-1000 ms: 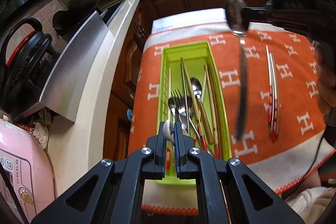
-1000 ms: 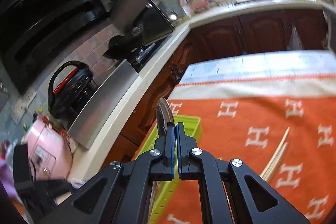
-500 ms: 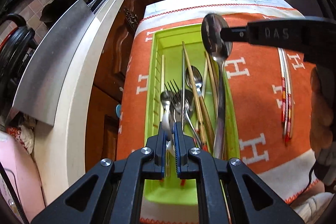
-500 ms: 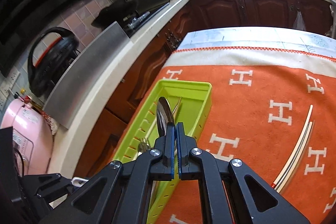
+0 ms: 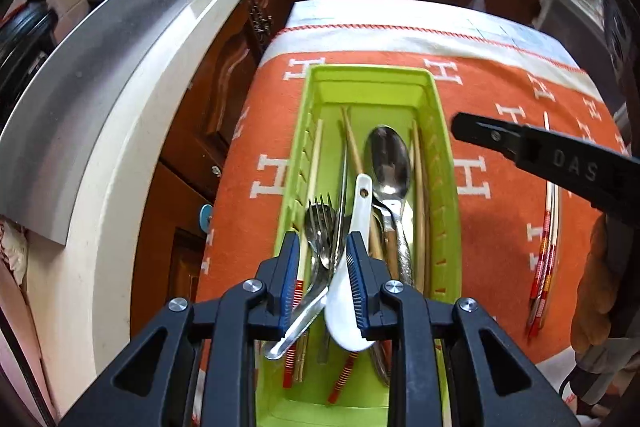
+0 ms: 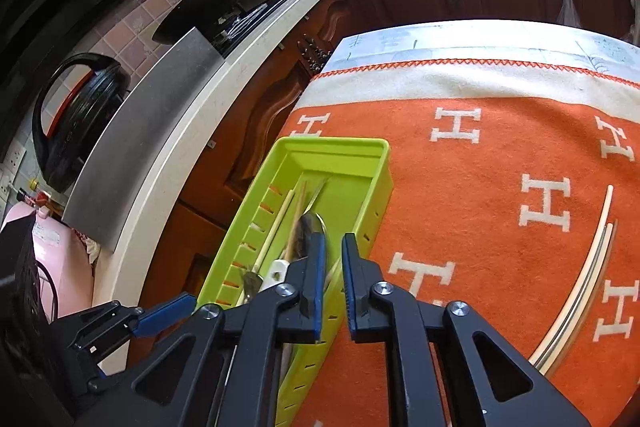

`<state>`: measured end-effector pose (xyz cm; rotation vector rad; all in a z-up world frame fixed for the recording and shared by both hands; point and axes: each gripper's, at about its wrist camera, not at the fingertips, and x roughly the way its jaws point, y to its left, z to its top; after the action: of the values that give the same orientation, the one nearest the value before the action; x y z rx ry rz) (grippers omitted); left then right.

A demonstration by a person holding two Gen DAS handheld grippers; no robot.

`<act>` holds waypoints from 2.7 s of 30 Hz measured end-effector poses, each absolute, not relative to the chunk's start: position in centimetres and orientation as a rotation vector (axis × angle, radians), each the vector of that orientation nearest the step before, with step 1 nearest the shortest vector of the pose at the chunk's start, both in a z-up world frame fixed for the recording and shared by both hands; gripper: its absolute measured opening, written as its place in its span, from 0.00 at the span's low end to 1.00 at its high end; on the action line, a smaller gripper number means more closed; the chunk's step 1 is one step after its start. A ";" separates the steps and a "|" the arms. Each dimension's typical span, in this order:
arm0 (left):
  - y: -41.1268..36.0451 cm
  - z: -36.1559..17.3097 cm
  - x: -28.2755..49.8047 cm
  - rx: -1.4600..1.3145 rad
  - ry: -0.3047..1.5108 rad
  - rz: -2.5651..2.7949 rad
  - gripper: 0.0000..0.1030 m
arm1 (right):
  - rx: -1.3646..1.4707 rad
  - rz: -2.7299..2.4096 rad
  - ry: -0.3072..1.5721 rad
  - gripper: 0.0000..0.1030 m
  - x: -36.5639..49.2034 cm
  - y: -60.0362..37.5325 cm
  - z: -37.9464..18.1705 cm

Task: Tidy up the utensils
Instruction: 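Carry both spoons into the green tray and open both tools, then move both open tools back over the two remaining red-striped chopsticks, then grasp a red-striped chopstick with the left tool while the right tool grasps the other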

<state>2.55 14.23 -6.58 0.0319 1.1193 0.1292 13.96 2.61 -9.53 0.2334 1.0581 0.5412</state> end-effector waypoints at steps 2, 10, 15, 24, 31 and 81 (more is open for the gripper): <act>14.6 -6.2 2.4 0.014 1.107 0.142 0.22 | 0.234 0.536 1.060 0.10 14.0 2.3 -9.6; 14.7 -4.7 2.1 -0.033 1.070 0.152 0.31 | 0.197 0.510 1.086 0.10 12.1 -0.1 -8.9; 13.5 -3.8 1.8 -0.026 1.036 0.131 0.37 | 0.179 0.489 1.100 0.10 10.0 -2.7 -8.4; 10.0 -2.6 1.1 -0.024 1.003 0.033 0.42 | 0.192 0.382 1.080 0.13 5.6 -10.6 -6.5; 5.8 -2.6 0.9 0.007 1.000 -0.088 0.44 | 0.221 0.303 1.055 0.19 2.4 -15.6 -5.8; -4.5 -13.2 9.0 0.143 1.073 -0.277 0.27 | 0.298 0.301 1.173 0.19 3.8 -16.8 -13.3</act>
<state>9.01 -4.50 -13.21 0.1430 1.0730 -0.2771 3.80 -16.83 -13.29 0.2976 1.1726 0.3011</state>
